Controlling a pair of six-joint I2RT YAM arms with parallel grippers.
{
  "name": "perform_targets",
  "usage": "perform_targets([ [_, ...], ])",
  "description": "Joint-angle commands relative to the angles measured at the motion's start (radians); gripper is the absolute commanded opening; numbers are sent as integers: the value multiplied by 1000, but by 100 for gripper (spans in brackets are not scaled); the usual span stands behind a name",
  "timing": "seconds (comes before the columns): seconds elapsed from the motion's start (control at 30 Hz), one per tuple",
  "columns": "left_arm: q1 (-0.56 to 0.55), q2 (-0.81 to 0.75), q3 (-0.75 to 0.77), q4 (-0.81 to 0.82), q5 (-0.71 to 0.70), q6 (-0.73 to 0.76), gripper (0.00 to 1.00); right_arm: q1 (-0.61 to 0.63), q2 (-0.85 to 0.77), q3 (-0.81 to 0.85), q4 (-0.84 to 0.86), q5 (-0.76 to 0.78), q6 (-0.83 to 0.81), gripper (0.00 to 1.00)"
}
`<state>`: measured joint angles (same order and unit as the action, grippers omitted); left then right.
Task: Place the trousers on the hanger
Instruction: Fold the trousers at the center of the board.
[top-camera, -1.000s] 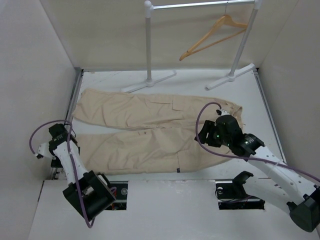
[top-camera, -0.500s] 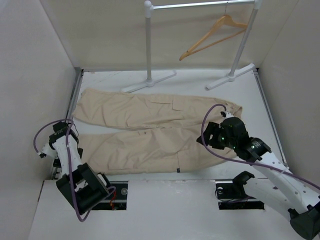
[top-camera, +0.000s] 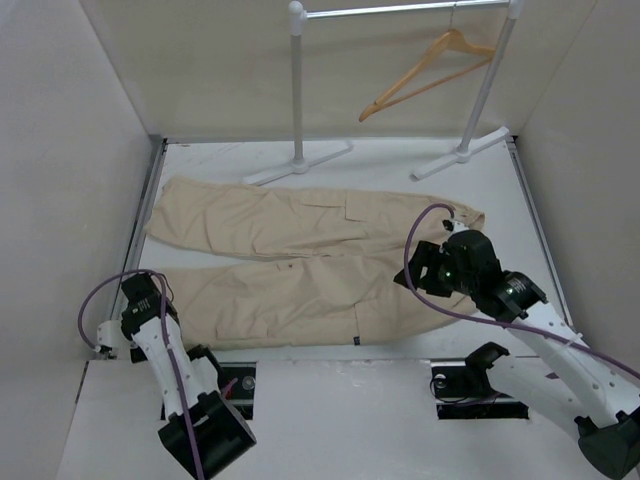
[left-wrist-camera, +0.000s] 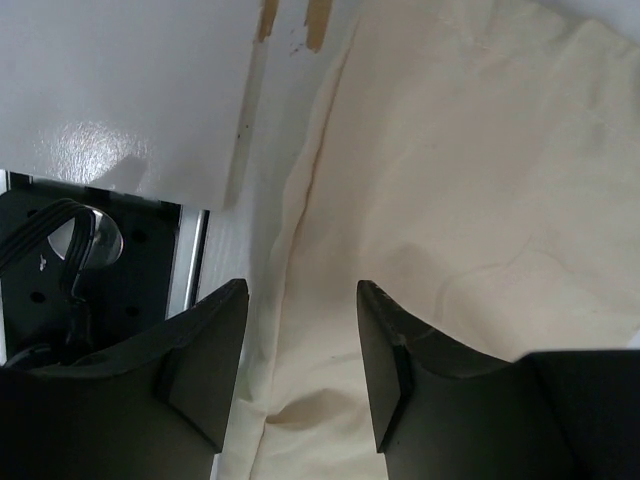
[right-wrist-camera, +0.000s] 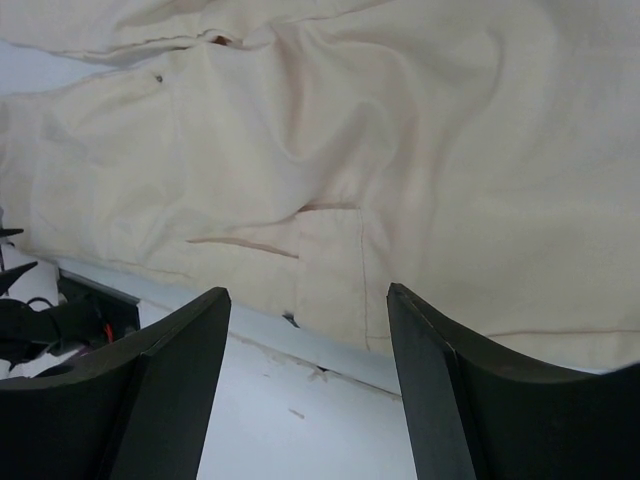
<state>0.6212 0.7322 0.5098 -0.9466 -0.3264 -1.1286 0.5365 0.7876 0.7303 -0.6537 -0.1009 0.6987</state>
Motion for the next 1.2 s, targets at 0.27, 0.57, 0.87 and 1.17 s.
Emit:
perform_targets([
  [0.27, 116, -31, -114, 149, 21, -80, 40, -7, -5, 75, -67, 1, -30, 71],
  [0.57, 102, 91, -90, 289, 30, -14, 8, -137, 2, 31, -133, 143, -9, 15],
  [0.87, -117, 6, 33, 238, -16, -14, 0, -468, 102, -11, -230, 395, 100, 52],
  [1.17, -243, 42, 27, 270, -25, -8, 1, -711, 243, -84, -193, 351, 183, 52],
])
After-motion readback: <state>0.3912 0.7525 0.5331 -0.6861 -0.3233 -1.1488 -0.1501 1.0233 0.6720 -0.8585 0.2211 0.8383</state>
